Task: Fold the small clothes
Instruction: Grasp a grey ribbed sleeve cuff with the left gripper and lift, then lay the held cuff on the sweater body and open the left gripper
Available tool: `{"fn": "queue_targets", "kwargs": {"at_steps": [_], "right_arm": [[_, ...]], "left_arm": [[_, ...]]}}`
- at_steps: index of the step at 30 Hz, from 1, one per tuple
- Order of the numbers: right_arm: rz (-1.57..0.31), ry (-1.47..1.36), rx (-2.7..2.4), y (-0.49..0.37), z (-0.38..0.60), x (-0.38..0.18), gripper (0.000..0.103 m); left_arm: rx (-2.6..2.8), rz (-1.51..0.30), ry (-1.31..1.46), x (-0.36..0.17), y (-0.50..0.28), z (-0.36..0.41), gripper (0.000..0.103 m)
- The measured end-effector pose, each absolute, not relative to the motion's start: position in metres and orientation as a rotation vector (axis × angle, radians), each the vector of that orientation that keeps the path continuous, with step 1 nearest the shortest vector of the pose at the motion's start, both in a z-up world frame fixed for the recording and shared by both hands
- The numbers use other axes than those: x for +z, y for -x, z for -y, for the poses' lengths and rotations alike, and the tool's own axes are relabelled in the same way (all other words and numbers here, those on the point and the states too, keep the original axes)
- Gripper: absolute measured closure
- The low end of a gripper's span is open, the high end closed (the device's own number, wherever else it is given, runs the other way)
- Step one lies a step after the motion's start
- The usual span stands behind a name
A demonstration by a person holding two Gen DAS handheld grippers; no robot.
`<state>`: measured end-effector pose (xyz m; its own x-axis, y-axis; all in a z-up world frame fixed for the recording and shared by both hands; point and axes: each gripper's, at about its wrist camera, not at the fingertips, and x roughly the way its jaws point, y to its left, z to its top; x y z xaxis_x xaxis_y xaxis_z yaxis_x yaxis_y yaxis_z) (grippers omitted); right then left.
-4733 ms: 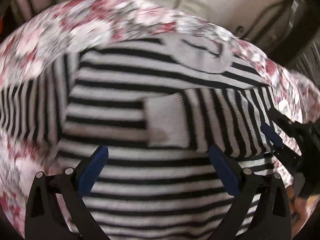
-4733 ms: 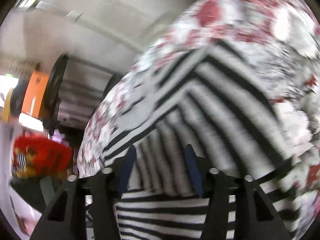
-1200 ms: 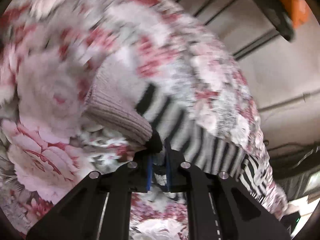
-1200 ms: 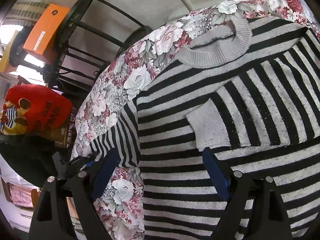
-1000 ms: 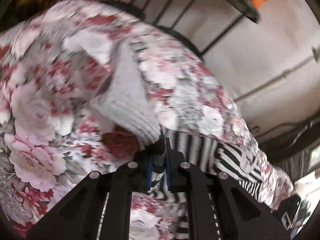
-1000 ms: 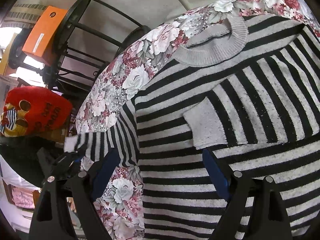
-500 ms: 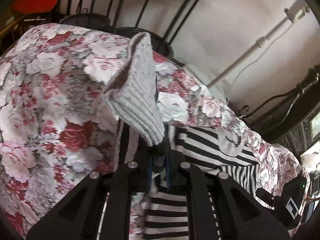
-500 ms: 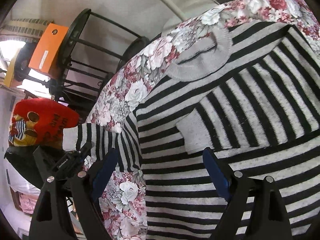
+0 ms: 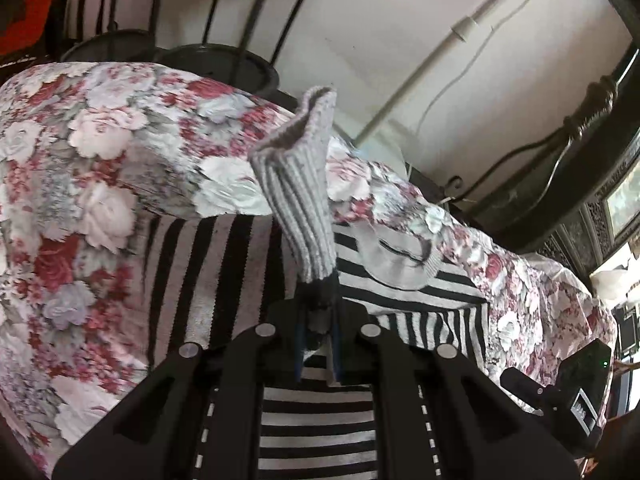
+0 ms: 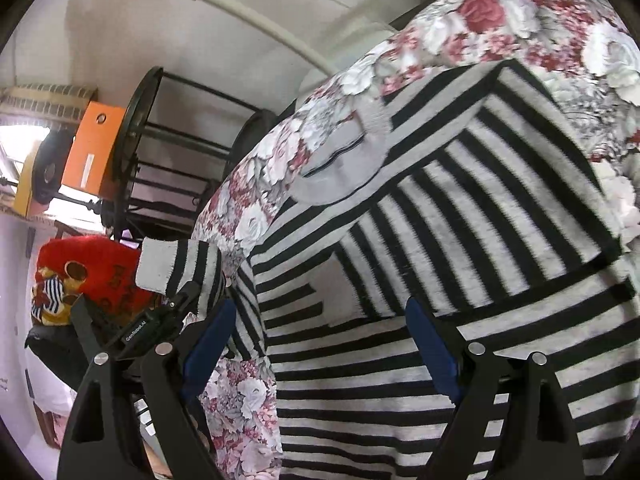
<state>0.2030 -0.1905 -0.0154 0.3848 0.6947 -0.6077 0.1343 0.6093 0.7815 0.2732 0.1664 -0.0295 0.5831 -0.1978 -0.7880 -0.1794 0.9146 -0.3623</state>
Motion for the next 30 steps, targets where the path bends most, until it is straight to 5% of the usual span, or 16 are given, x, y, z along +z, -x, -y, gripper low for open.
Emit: {"fn": "queue_targets", "kwargs": {"at_steps": [16,18,22,24,30], "right_arm": [[-1.121,-0.984,0.345,-0.190,0.266,-0.034,0.016],[-1.123,-1.010,0.334,-0.191,0.272,-0.041,0.016],[-1.134,-1.090,0.339,-0.198,0.271,-0.058,0.016],[-1.145,-1.109,0.358,-0.203,0.262,-0.063,0.016],[-1.160,-1.068,0.388,-0.219,0.223,-0.075,0.016]], "left_arm": [[-0.177,-1.171,0.208,-0.111,-0.292,-0.019,0.090],[-0.168,-1.223,0.142,-0.133,-0.290,-0.005,0.071],[-0.194,-1.234,0.095,-0.139,-0.283,0.005,0.048],[-0.192,-1.219,0.115,-0.129,-0.280,-0.002,0.027],[-0.132,-1.167,0.218,-0.095,-0.276,-0.055,0.014]]}}
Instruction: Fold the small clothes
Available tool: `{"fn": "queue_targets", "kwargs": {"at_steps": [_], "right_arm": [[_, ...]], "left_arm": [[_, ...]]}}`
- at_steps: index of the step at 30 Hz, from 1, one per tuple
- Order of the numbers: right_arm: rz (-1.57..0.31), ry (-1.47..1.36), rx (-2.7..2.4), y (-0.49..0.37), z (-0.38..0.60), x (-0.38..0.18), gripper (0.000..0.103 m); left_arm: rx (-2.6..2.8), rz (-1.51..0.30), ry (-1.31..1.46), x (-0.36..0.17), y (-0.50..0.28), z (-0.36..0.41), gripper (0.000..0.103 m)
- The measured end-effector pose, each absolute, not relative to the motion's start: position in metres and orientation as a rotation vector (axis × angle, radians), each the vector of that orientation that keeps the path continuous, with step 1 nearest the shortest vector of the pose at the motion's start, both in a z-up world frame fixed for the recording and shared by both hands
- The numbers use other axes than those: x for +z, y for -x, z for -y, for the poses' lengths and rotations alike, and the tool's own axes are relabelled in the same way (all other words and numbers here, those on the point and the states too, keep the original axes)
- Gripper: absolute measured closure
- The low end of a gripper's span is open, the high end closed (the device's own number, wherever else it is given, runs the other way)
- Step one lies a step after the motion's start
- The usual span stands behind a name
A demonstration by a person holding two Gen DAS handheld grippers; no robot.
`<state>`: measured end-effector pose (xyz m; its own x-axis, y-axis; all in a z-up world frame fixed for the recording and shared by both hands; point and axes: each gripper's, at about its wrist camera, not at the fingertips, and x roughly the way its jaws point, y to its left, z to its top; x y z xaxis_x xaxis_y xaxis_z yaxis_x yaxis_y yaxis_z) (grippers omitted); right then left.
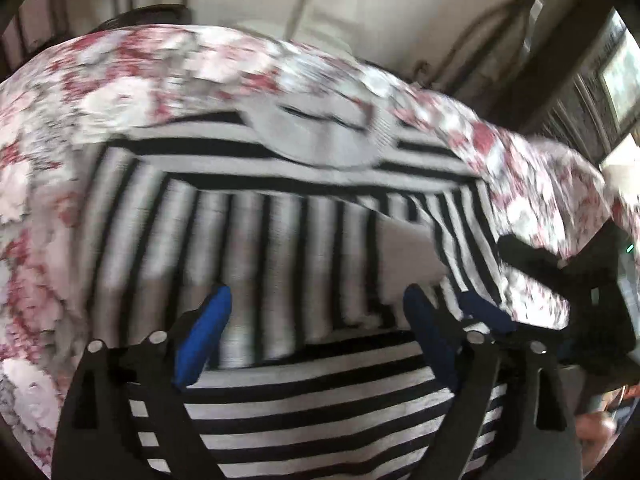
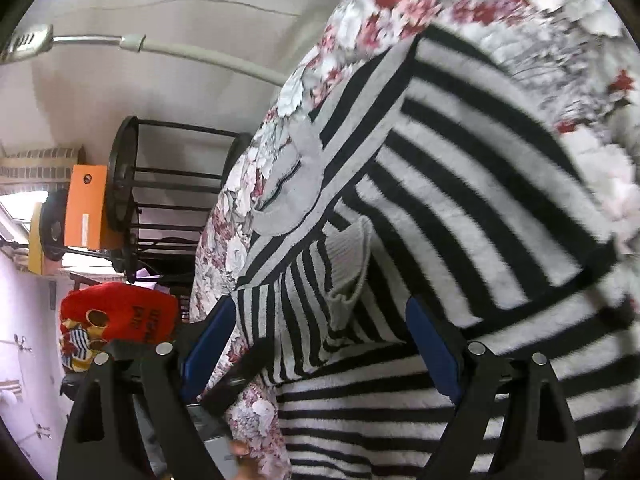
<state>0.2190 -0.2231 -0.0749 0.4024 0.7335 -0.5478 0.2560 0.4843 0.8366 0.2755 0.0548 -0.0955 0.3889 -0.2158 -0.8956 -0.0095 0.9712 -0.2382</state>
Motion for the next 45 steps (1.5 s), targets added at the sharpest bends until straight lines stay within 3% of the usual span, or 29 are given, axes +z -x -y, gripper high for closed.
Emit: {"fn": "queue_targets", "kwargs": {"at_steps": [7,9,11,16,20,22,23,25,30,33,34,38,41,45], "right_arm": [[-1.202,-0.955,0.399,-0.233,0.177,-0.095,0.023],[-1.198,-0.886,0.389,-0.236,0.170,-0.097,0.039],[-1.192,-0.821,0.363,-0.238,0.167,-0.098,0.088],[-1.078,-0.769,0.362,-0.236,0.184,-0.067,0.092],[-1.022,-0.718,0.346,-0.236,0.210,-0.046,0.092],[-1.091,-0.678,0.325,-0.240,0.217,-0.061,0.087],[-1.143,-0.641,0.294,-0.242,0.218,-0.074,0.077],[-1.185,-0.631,0.241,-0.239,0.228,-0.099,0.081],[-1.036,-0.676,0.160,-0.233,0.256,-0.061,0.072],[-0.939,-0.650,0.247,-0.234,0.245,-0.031,0.050],[-0.943,-0.657,0.310,-0.237,0.233,-0.030,0.038],[-1.056,-0.640,0.440,-0.250,0.193,-0.060,0.020],[-1.146,-0.699,0.437,-0.255,0.187,-0.103,0.019],[-1.110,-0.705,0.405,-0.250,0.192,-0.082,0.019]], "left_arm": [[0.128,-1.217,0.169,-0.110,-0.282,-0.139,0.013],[0.186,-1.256,0.194,-0.121,-0.284,-0.164,0.013],[0.216,-1.281,0.255,-0.127,-0.287,-0.181,0.013],[0.225,-1.238,0.352,-0.114,-0.292,-0.191,0.013],[0.268,-1.191,0.228,-0.107,-0.298,-0.169,0.010],[0.332,-1.251,0.066,-0.130,-0.307,-0.150,0.007],[0.347,-1.300,-0.001,-0.145,-0.310,-0.142,0.005],[0.381,-1.326,-0.047,-0.167,-0.312,-0.135,0.004],[0.414,-1.226,-0.010,-0.129,-0.314,-0.133,0.006],[0.292,-1.116,0.073,-0.097,-0.312,-0.126,0.006],[0.239,-1.109,0.097,-0.095,-0.313,-0.123,0.006],[0.144,-1.242,-0.004,-0.146,-0.332,-0.099,0.004],[0.143,-1.261,0.024,-0.169,-0.335,-0.106,0.004],[0.153,-1.207,0.053,-0.138,-0.336,-0.114,0.005]]}}
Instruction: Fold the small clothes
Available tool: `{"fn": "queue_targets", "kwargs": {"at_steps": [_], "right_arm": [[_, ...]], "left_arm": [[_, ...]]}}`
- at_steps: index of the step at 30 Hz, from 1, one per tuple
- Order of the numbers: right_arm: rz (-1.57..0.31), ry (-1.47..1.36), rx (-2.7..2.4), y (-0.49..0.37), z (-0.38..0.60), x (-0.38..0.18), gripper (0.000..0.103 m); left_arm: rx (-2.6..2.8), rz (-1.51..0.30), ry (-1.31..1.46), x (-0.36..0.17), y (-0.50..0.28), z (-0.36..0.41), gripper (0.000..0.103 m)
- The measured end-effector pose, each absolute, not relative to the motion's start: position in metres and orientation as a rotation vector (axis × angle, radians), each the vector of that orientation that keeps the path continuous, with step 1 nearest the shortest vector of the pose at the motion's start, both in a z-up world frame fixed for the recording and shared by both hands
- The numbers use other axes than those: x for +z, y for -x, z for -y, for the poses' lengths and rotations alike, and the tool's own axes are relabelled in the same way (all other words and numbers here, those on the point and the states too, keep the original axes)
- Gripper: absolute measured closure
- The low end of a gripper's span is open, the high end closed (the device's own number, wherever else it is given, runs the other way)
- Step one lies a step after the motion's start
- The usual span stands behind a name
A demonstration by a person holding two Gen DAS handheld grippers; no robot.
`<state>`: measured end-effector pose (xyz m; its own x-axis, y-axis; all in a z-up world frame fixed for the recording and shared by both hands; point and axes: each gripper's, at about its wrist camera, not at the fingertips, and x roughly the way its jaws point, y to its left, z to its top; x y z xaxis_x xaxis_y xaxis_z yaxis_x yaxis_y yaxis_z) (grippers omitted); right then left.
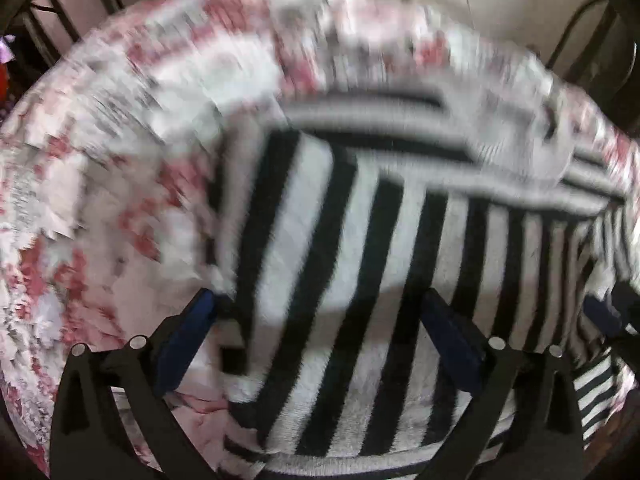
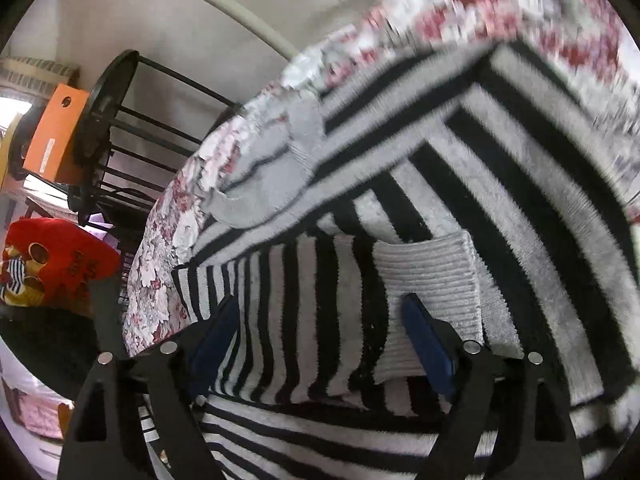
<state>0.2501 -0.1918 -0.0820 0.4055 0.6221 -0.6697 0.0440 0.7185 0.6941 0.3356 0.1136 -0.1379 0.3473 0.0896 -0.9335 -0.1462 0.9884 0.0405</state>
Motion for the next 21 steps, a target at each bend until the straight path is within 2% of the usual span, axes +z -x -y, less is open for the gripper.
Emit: {"fn": "queue_targets", "kwargs": {"at_steps": [4,6,8,9,11,13,15,18,21], "right_arm": [[-1.132,-0.620,0.412,-0.223,0.187,-0.064,0.019],[-1.170,-0.565,0.419,-0.210,0.178,-0.068,0.014],[-1.231,-0.350,0.410,-0.200,0.158,-0.082,0.014],[-1.233,-0.231,0.410,-0.198,0.147,-0.089,0.013],[-1.224,-0.150,0.399,-0.193,0.139,-0.091,0.009],[-1.227,-0.084,0.382,-0.190,0.133,-0.084,0.009],[-1.194,-0.077,0.363,-0.185,0.135,-0.071,0.009],[-1.123,-0.106,0.320,-0.183,0.144,-0.051,0.009],[-1.182,-0.113,0.249,-0.186,0.156,-0.063,0.004]], "left_arm": [[0.124,-1.128,0.092,-0.110,-0.333,-0.117,0.005],[0.139,-1.214,0.082,-0.128,-0.336,-0.119,0.005],[0.156,-1.369,0.045,-0.170,-0.336,-0.123,0.004],[0.156,-1.331,0.049,-0.172,-0.331,-0.124,0.004],[0.167,-1.301,0.005,-0.163,-0.326,-0.120,0.004],[0.176,-1.292,-0.035,-0.149,-0.320,-0.115,0.004],[0.186,-1.252,-0.035,-0.130,-0.302,-0.118,0.004],[0.163,-1.312,-0.065,-0.128,-0.284,-0.118,0.004],[0.189,-1.381,-0.137,-0.139,-0.264,-0.122,0.004]]}}
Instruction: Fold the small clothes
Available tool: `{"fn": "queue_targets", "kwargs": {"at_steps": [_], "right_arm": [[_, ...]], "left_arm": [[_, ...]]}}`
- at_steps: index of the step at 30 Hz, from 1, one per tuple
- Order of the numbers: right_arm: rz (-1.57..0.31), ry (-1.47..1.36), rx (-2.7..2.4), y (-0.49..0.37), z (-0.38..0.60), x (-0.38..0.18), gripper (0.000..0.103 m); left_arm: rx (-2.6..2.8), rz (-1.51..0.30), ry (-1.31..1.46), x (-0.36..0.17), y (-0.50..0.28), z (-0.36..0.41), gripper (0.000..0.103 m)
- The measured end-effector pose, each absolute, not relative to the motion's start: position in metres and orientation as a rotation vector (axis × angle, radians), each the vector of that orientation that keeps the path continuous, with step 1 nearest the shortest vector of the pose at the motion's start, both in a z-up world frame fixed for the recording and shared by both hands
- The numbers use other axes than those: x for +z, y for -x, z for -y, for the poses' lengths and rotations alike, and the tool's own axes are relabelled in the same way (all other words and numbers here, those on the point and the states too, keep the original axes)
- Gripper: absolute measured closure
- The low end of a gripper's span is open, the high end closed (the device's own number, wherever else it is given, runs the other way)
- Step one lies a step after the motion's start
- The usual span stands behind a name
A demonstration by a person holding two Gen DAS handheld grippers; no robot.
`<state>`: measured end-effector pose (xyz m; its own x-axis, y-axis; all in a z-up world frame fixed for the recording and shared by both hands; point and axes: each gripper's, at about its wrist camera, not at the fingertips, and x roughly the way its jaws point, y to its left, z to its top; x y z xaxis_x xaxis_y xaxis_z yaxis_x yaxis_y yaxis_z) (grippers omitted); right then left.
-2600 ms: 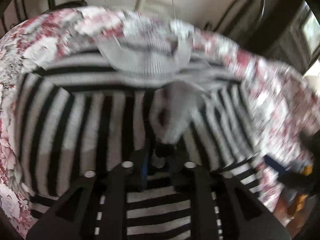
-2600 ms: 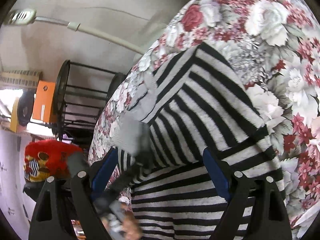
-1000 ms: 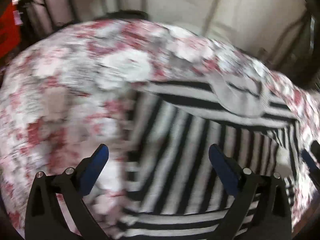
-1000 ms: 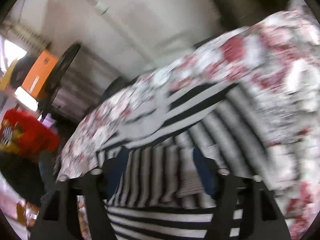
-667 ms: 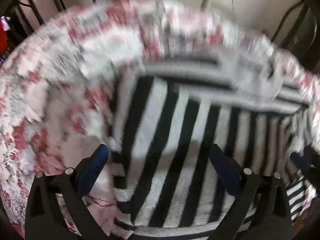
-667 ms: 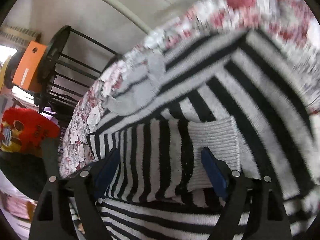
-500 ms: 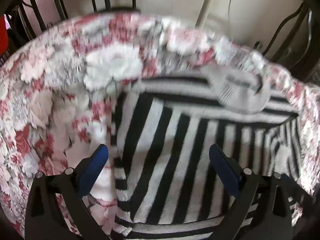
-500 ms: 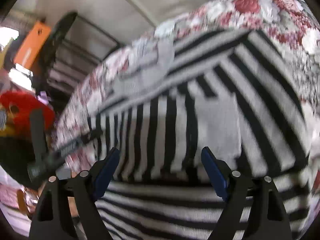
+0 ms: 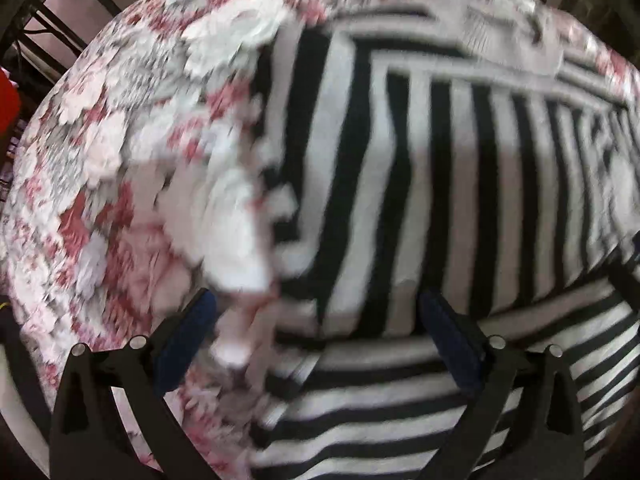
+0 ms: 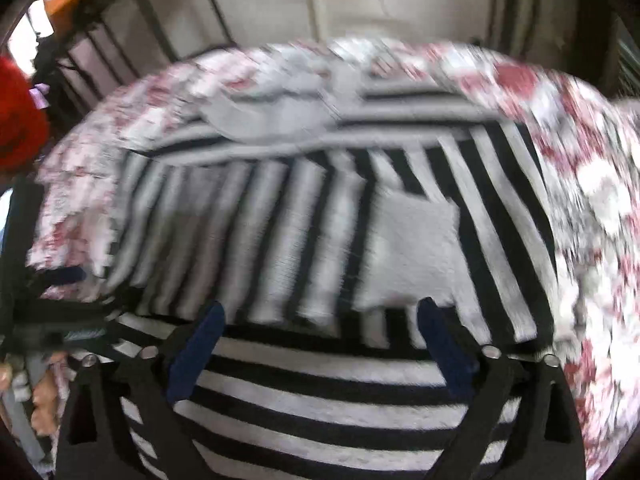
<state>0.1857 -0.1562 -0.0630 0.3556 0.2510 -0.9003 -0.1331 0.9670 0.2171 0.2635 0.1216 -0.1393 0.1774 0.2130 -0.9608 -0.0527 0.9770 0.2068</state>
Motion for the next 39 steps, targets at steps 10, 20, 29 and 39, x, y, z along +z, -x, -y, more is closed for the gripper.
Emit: {"fn": "queue_targets", "kwargs": {"at_steps": [10,20,29,39], "right_arm": [[-1.015,-0.228,0.270,-0.189,0.183,-0.026,0.004],[-1.090,-0.108,0.236,-0.228,0.152,-0.080,0.003],[-1.131,-0.101,0.252,-0.216,0.145,-0.078,0.003],[-1.043,-0.274,0.409,-0.191,0.148,-0.043,0.004]], "left_arm": [[0.229,-1.208,-0.073,-0.080,-0.240,-0.130,0.004],[0.177,-1.282,-0.055,-0.130,-0.320,-0.131,0.004],[0.194,-1.283,-0.065,-0.114,-0.313,-0.133,0.004],[0.048,-1.174,0.067,-0.055,-0.245,-0.100,0.005]]}}
